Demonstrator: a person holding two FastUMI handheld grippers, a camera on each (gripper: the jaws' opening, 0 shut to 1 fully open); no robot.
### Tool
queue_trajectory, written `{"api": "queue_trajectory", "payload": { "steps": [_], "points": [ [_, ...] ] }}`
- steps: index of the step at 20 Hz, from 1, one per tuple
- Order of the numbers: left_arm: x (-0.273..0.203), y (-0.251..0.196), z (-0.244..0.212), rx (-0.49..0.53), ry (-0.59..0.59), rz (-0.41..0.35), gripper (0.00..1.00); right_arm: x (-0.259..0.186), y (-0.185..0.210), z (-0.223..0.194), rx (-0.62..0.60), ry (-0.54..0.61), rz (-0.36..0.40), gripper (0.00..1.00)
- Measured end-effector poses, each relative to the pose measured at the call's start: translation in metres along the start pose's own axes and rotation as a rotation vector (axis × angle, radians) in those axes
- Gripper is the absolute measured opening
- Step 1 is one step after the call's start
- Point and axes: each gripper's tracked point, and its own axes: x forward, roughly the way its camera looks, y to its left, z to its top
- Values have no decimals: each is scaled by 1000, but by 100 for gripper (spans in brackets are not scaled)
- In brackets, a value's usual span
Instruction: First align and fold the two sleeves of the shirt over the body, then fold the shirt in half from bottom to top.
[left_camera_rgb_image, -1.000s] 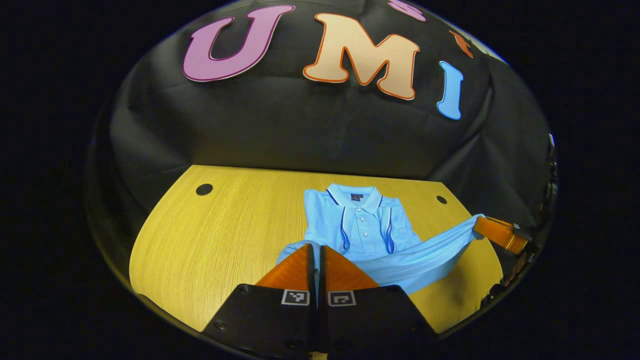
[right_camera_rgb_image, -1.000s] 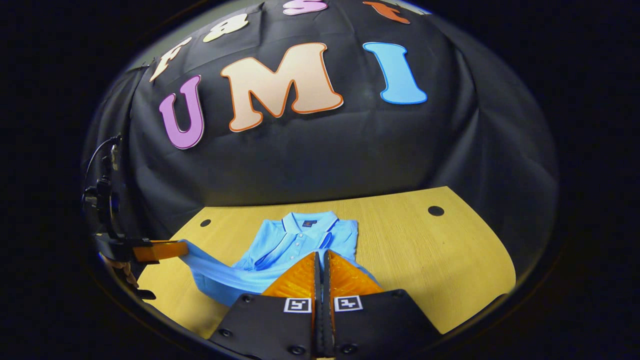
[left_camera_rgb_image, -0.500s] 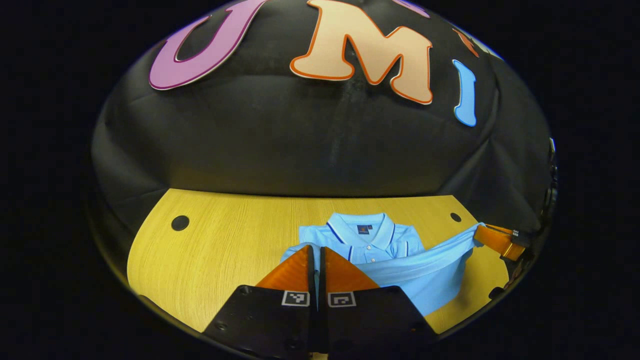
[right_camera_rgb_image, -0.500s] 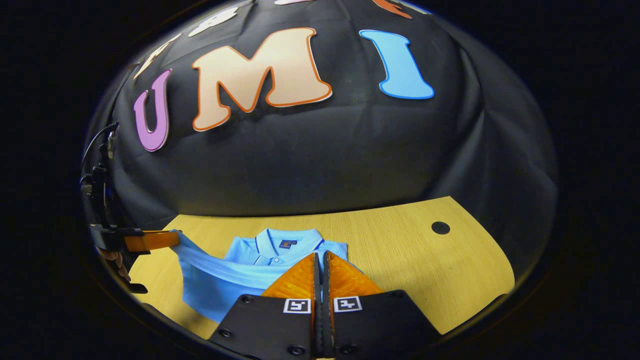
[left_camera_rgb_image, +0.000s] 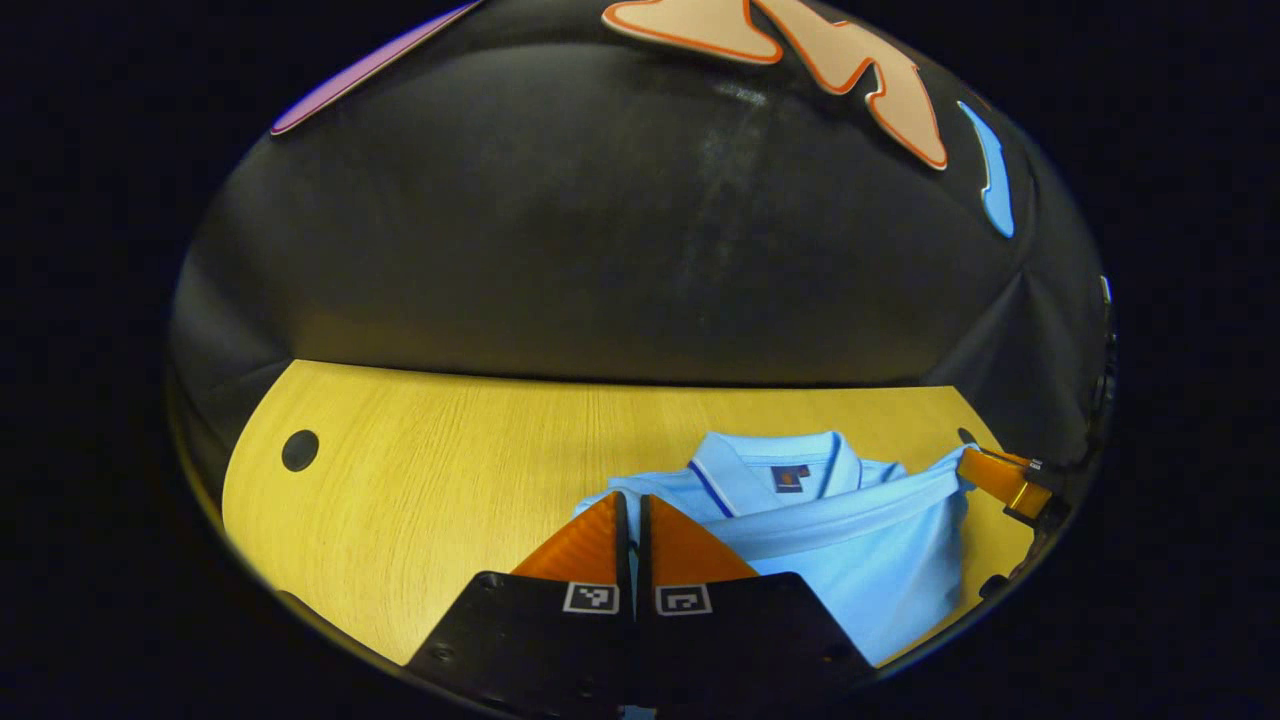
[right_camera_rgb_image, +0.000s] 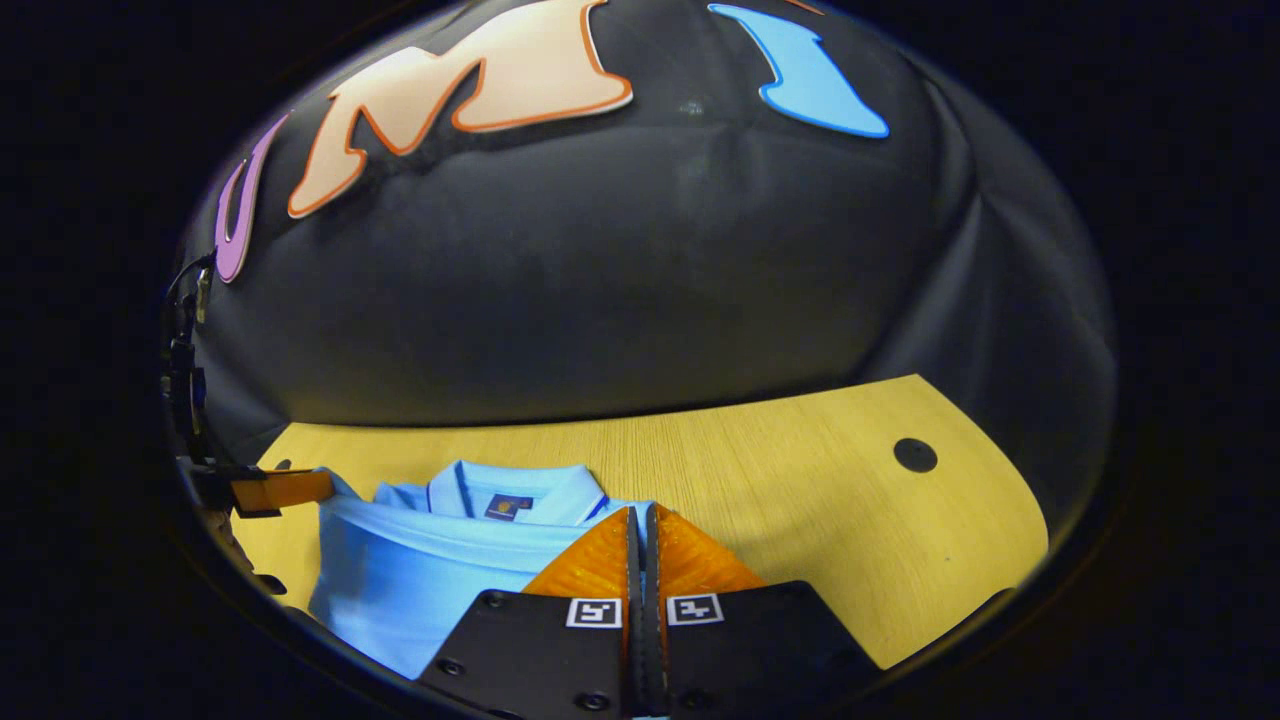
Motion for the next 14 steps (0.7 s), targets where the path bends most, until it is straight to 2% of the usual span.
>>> {"api": "queue_trajectory", "payload": {
  "steps": [1, 3, 4, 5, 8, 9, 10, 12, 14],
  "points": [
    [4, 2, -2, -5, -3, 7, 0, 3, -1, -9, 2, 22, -9, 3],
    [3, -2, 0, -39, -21, -13, 0, 2, -4, -9, -21, 16, -21, 12],
    [-1, -2, 5, -54, -37, -11, 10, -4, -5, 0, -41, -16, -22, 29],
    [-10, -5, 13, -64, -65, -26, 19, -14, -2, 13, -58, -53, -10, 39],
    [-39, -7, 40, -27, -171, -16, 74, -42, 3, 40, -94, -139, -9, 89],
    [-53, -10, 46, -15, -193, -9, 78, -53, 2, 50, -103, -176, -16, 95],
    [-69, -13, 52, -10, -216, 1, 88, -69, 3, 61, -107, -207, -20, 100],
    [-99, -25, 64, -3, -270, 9, 96, -103, 9, 82, -105, -270, -6, 99],
    [-134, -36, 75, 10, -332, 13, 96, -136, 12, 99, -102, -326, 9, 100]
  ]
}}
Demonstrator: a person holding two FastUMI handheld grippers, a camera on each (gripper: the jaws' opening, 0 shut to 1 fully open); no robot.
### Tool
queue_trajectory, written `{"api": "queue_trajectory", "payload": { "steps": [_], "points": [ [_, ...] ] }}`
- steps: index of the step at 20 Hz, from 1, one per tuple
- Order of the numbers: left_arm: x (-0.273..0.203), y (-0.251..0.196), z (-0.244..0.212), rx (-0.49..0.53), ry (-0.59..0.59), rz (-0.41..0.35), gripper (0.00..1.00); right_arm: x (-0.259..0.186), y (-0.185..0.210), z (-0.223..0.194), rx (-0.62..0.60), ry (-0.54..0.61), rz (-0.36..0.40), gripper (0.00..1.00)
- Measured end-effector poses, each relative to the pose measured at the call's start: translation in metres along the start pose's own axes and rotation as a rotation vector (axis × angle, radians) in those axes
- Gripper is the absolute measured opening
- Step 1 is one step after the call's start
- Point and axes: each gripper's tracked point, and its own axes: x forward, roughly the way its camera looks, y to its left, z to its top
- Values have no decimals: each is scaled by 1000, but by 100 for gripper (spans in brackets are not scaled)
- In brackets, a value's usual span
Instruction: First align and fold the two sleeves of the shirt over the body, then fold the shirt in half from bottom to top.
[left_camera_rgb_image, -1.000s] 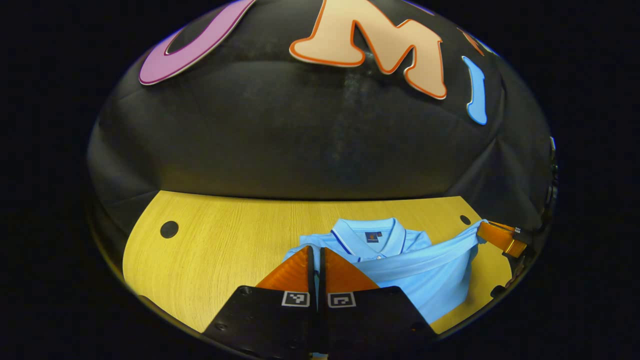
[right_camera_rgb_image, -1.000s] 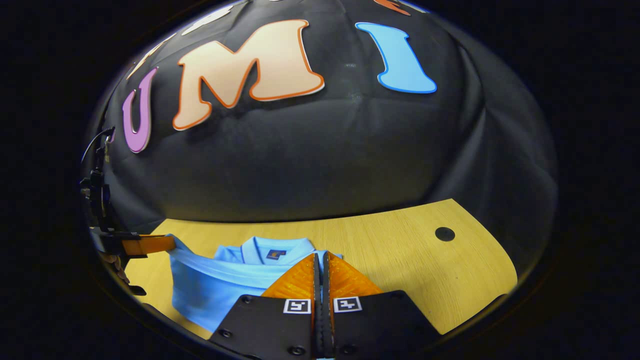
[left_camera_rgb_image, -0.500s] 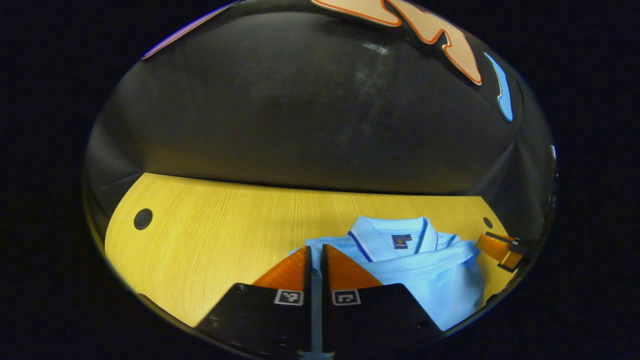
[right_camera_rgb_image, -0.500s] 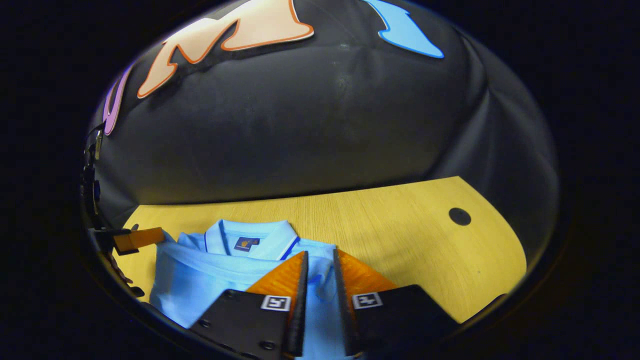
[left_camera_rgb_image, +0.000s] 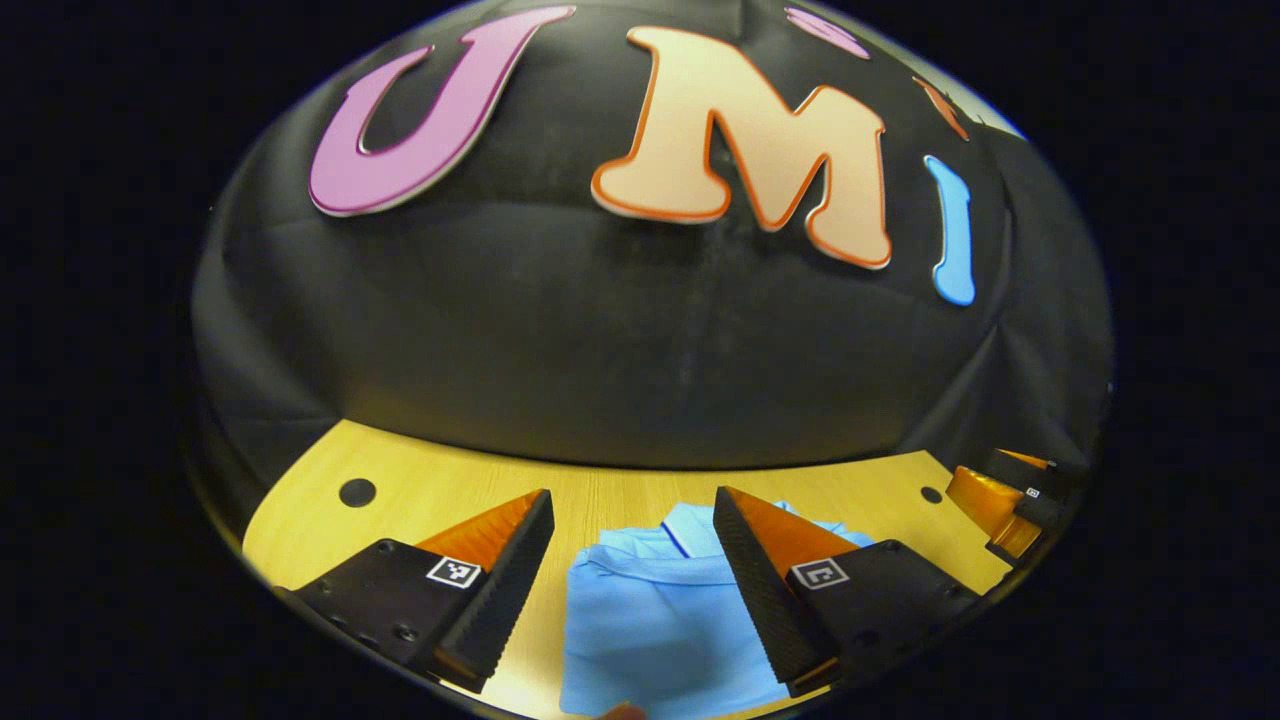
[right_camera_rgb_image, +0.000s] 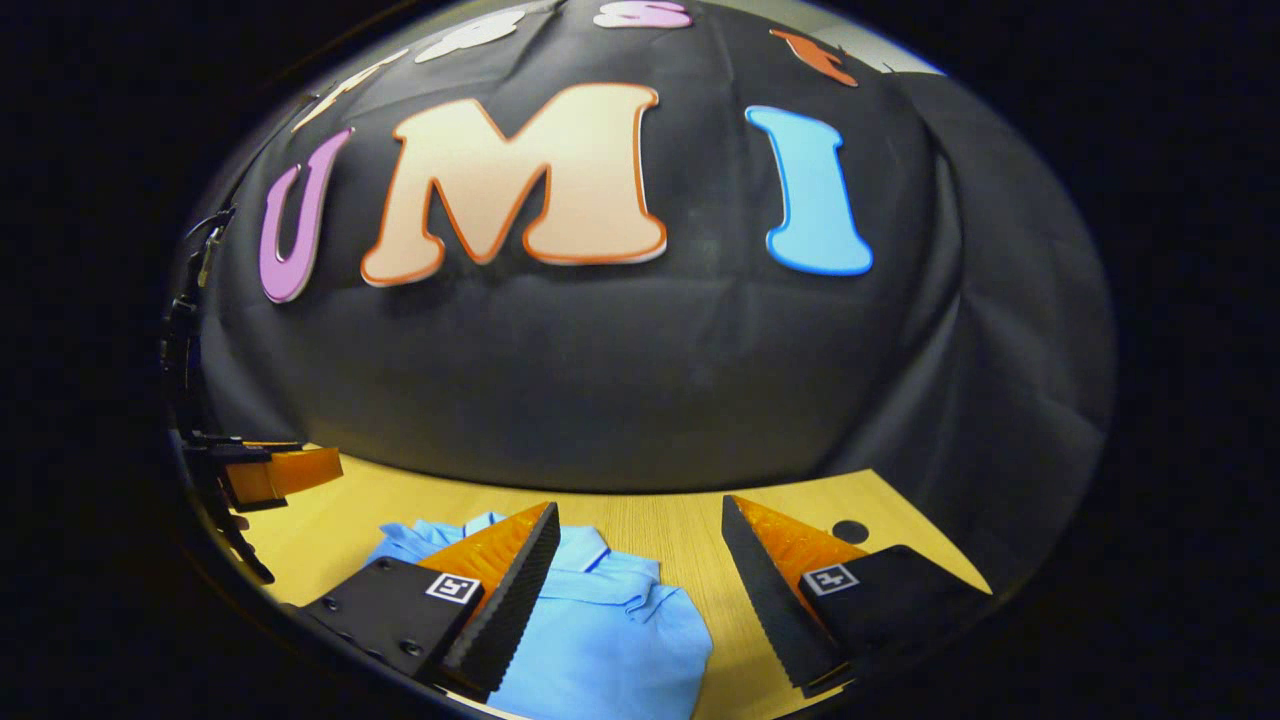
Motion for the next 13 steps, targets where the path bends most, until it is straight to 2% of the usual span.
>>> {"api": "queue_trajectory", "payload": {
  "steps": [6, 13],
  "points": [
    [-92, -31, 41, 56, -120, 19, 96, -100, -9, 68, 27, -164, 24, 100],
    [-193, -60, 54, 99, -213, 49, 95, -197, -29, 88, 66, -226, 43, 100]
  ]
}}
